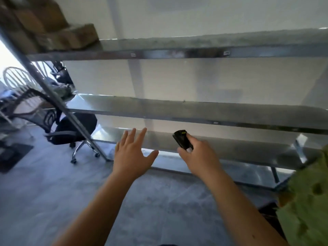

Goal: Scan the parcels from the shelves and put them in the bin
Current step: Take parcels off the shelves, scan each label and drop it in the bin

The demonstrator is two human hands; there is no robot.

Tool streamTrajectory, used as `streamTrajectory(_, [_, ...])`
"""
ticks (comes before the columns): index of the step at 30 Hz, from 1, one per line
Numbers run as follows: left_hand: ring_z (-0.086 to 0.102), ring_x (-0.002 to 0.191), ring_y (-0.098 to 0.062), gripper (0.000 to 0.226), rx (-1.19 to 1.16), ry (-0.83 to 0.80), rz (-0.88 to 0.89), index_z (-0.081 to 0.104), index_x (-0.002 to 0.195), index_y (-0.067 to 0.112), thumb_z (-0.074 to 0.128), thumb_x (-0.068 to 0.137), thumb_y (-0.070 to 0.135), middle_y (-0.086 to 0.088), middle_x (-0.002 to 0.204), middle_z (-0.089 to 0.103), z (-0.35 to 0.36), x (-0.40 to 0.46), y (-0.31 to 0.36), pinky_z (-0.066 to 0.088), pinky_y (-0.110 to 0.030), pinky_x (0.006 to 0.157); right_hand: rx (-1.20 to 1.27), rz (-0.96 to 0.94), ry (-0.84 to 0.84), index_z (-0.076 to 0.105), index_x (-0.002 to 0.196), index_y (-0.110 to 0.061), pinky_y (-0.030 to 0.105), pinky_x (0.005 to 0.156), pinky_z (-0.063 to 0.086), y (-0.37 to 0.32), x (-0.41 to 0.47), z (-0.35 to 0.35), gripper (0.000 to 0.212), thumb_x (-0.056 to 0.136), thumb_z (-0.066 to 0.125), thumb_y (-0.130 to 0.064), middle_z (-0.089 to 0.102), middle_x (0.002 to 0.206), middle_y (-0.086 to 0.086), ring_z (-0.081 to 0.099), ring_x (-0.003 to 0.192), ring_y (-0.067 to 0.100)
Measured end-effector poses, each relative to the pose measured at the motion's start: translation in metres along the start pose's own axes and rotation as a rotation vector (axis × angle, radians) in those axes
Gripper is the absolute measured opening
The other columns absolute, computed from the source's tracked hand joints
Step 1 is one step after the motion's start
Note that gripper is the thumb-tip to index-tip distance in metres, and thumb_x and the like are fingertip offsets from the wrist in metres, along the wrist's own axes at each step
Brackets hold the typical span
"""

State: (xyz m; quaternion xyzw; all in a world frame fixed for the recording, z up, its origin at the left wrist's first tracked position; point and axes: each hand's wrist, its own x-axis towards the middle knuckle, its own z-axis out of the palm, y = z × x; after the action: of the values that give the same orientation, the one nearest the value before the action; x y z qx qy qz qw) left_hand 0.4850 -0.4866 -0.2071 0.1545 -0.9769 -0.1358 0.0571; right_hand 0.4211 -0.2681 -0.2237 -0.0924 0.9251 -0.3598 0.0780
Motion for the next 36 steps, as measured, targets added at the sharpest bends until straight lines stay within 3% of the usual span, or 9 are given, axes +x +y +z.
streamTrajectory(9, [0.000, 0.162, -0.021, 0.091, -0.061, 0.156, -0.152, 0.017, 0.164, 0.041, 0.059, 0.090, 0.071, 0.004, 0.174, 0.014, -0.101, 0.006, -0.181, 0.010, -0.048, 0.130, -0.015, -0.211, -0.063, 0.047, 0.145, -0.048, 0.032, 0.066, 0.047, -0.185, 0.019, 0.103, 0.056, 0.091, 0.054, -0.058, 0.058, 0.103, 0.003, 0.061, 0.080, 0.020])
streamTrajectory(14, [0.004, 0.162, -0.023, 0.091, -0.043, 0.240, -0.120, 0.018, 0.164, 0.041, 0.058, 0.089, 0.073, 0.003, 0.174, 0.018, -0.154, 0.035, -0.242, 0.013, -0.052, 0.129, 0.002, -0.281, -0.064, 0.049, 0.147, -0.046, 0.037, 0.077, 0.056, -0.262, 0.043, 0.115, 0.059, 0.089, 0.059, -0.057, 0.066, 0.106, 0.001, 0.065, 0.085, 0.018])
streamTrajectory(18, [0.006, 0.161, -0.022, 0.088, -0.069, 0.327, -0.057, 0.021, 0.163, 0.040, 0.059, 0.090, 0.069, 0.002, 0.172, 0.023, -0.191, 0.064, -0.264, 0.015, -0.052, 0.128, 0.011, -0.366, -0.025, 0.051, 0.147, -0.044, 0.038, 0.084, 0.056, -0.310, 0.064, 0.114, 0.058, 0.091, 0.062, -0.055, 0.068, 0.116, -0.001, 0.065, 0.094, 0.018])
streamTrajectory(29, [0.008, 0.161, -0.024, 0.091, -0.089, 0.351, 0.021, 0.021, 0.164, 0.040, 0.063, 0.090, 0.070, 0.003, 0.172, 0.022, -0.254, 0.192, -0.290, 0.017, -0.054, 0.127, 0.003, -0.495, 0.071, 0.049, 0.151, -0.038, 0.034, 0.087, 0.054, -0.402, 0.165, 0.099, 0.059, 0.096, 0.063, -0.053, 0.064, 0.133, -0.005, 0.061, 0.108, 0.015])
streamTrajectory(32, [0.014, 0.160, -0.024, 0.090, -0.085, 0.370, 0.042, 0.023, 0.164, 0.039, 0.065, 0.089, 0.068, 0.005, 0.170, 0.027, -0.262, 0.237, -0.295, 0.022, -0.055, 0.126, 0.016, -0.532, 0.060, 0.048, 0.151, -0.040, 0.031, 0.083, 0.049, -0.422, 0.208, 0.100, 0.057, 0.098, 0.062, -0.054, 0.062, 0.139, -0.007, 0.060, 0.116, 0.015])
streamTrajectory(36, [0.022, 0.156, -0.026, 0.088, -0.088, 0.372, 0.043, 0.026, 0.163, 0.039, 0.067, 0.089, 0.065, 0.004, 0.167, 0.032, -0.276, 0.300, -0.301, 0.029, -0.057, 0.123, 0.063, -0.544, 0.041, 0.049, 0.150, -0.041, 0.035, 0.088, 0.054, -0.446, 0.265, 0.102, 0.056, 0.097, 0.062, -0.055, 0.063, 0.137, -0.009, 0.061, 0.115, 0.015])
